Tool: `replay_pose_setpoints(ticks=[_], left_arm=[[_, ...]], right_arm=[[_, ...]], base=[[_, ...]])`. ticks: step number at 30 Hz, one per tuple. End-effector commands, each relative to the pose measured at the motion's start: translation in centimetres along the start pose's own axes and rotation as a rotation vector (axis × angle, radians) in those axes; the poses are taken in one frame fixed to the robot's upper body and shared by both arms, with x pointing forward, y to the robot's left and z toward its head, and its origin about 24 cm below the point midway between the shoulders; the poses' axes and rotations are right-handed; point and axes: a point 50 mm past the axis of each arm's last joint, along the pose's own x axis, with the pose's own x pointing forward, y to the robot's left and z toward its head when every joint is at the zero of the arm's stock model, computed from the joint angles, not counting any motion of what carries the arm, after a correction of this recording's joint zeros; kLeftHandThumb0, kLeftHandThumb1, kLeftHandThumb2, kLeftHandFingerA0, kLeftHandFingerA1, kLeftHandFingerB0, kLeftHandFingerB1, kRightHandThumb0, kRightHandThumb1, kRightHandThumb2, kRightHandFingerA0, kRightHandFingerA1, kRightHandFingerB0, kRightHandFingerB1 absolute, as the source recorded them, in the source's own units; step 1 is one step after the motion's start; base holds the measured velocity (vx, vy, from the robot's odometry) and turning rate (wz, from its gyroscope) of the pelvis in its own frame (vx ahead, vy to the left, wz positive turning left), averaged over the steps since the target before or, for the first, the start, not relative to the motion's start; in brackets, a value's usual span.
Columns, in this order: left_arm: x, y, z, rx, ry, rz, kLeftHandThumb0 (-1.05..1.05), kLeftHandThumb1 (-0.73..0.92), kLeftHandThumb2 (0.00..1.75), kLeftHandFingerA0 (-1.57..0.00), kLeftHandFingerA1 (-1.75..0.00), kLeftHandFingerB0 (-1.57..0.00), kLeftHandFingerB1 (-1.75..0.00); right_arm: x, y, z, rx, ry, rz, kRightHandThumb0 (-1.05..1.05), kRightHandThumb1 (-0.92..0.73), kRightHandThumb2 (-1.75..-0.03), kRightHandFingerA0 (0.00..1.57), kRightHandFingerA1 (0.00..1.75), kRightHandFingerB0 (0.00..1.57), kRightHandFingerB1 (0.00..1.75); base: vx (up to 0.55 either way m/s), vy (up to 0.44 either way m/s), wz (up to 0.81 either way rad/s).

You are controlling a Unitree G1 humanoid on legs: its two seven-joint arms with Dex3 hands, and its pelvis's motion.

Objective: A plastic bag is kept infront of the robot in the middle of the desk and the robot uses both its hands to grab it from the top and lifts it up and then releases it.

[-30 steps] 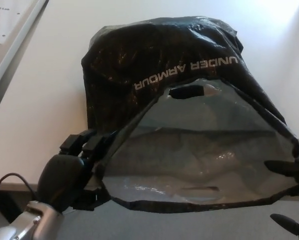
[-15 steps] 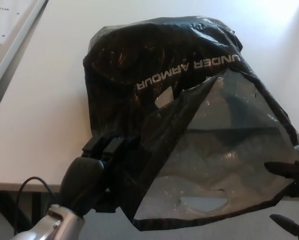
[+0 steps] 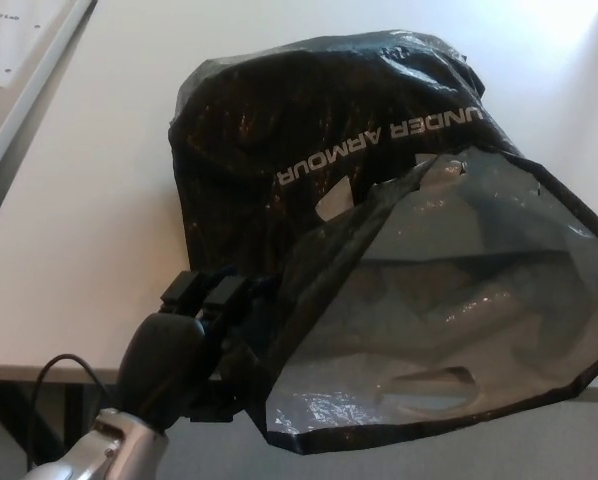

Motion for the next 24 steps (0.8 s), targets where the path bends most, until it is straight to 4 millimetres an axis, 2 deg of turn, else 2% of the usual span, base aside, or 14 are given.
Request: replay_pose_setpoints(ticks=[1,2,3,8,9,10,11,12,13,14,15,22,23,24], left_arm=[[-0.4,0.1,-0.4,-0.008,0.025,0.001,-0.94,0.67,1.05,-0.01,-0.57,-0.24,-0.62],[-0.5,0.0,-0.5,-0.009,0.032,0.0,-0.83,0.61,1.04,-0.05,-0.58,-0.21,-0.61],[-0.6,-0.1,-0.5,-0.016,0.037,0.0,-0.88,0.81,0.64,-0.1,-0.61,-0.2,-0.54],[-0.7,-0.1,-0.6,-0.023,0.045,0.0,-0.91,0.8,0.65,-0.12,-0.62,-0.17,-0.53],[-0.7,-0.2,-0.6,-0.026,0.041,-0.001,-0.42,0.38,1.02,-0.08,-0.57,-0.06,-0.54],[-0.7,-0.2,-0.6,-0.026,0.041,-0.001,-0.42,0.38,1.02,-0.08,-0.57,-0.06,-0.54],[-0.7,-0.2,-0.6,-0.026,0.04,-0.002,-0.89,0.8,0.63,-0.12,-0.61,-0.16,-0.51],[-0.8,-0.2,-0.6,-0.026,0.039,-0.004,-0.89,0.8,0.63,-0.12,-0.61,-0.16,-0.51],[-0.7,-0.3,-0.5,-0.026,0.036,-0.001,-0.92,0.66,0.77,-0.11,-0.61,-0.13,-0.52],[-0.7,-0.3,-0.5,-0.028,0.035,0.001,-0.42,0.37,1.01,-0.07,-0.57,-0.05,-0.54],[-0.6,-0.3,-0.4,-0.03,0.035,0.001,-0.42,0.37,1.01,-0.08,-0.57,-0.06,-0.54],[-0.4,-0.4,-0.2,-0.042,0.031,0.005,-0.42,0.36,1.0,-0.08,-0.57,-0.06,-0.54],[-0.4,-0.4,-0.2,-0.032,0.029,0.003,-0.88,0.79,0.63,-0.13,-0.61,-0.14,-0.5],[-0.4,-0.4,-0.3,-0.035,0.031,0.001,-0.42,0.36,1.0,-0.08,-0.57,-0.07,-0.55]], right_arm=[[-0.5,-4.0,2.0,0.019,-0.134,-0.047,-0.6,-0.39,-0.74,0.86,0.59,0.64,0.51],[-0.9,-5.2,2.5,-0.018,-0.155,-0.08,-0.57,-0.47,-0.56,0.83,0.48,0.71,0.41],[-1.3,-6.3,2.9,-0.029,-0.183,-0.117,-0.54,-0.46,-0.55,0.84,0.48,0.74,0.42],[-2.5,-8.9,3.7,-0.069,-0.245,-0.253,-0.51,-0.44,-0.54,0.87,0.62,0.75,0.43],[-3.2,-10.3,3.7,-0.072,-0.246,-0.314,-0.45,-0.44,-0.54,0.86,1.19,0.68,0.44],[-3.4,-10.8,3.7,-0.071,-0.245,-0.335,-0.45,-0.44,-0.54,0.86,1.19,0.68,0.44],[-3.5,-11.1,3.5,-0.058,-0.235,-0.345,-0.43,-0.44,-0.55,0.85,1.71,0.68,0.44],[-3.6,-11.4,3.3,-0.042,-0.221,-0.358,-0.43,-0.44,-0.55,0.85,1.71,0.68,0.44],[-3.7,-12.3,1.7,-0.049,-0.127,-0.376,-0.47,-0.4,-0.72,0.73,0.73,0.42,0.48],[-3.8,-12.6,0.7,-0.081,-0.062,-0.366,-0.44,-0.47,-0.54,0.51,0.42,0.35,0.34],[-3.6,-12.3,-0.2,-0.157,0.027,-0.317,-0.55,-0.4,-0.66,0.27,0.44,0.08,0.29],[-2.6,-8.6,-4.1,-0.476,0.331,-0.143,-0.61,-0.43,-0.53,0.09,0.3,0.0,0.0],[-2.3,-7.9,-4.3,-0.51,0.321,-0.137,-0.62,-0.39,-0.72,0.05,0.33,0.0,0.0],[-1.9,-6.9,-4.7,-0.529,0.295,-0.128,-0.6,-0.38,-0.72,0.06,0.33,0.0,0.0]], base=[[0.0,0.0,0.0],[0.0,0.0,0.0],[0.0,0.0,0.0],[0.0,0.0,0.0],[0.0,0.0,0.0],[0.0,0.0,0.0],[0.0,0.0,0.0],[0.0,0.0,0.0],[0.0,0.0,0.0],[0.0,0.0,0.0],[0.0,0.0,0.0],[0.0,0.0,0.0],[0.0,0.0,0.0],[0.0,0.0,0.0]])
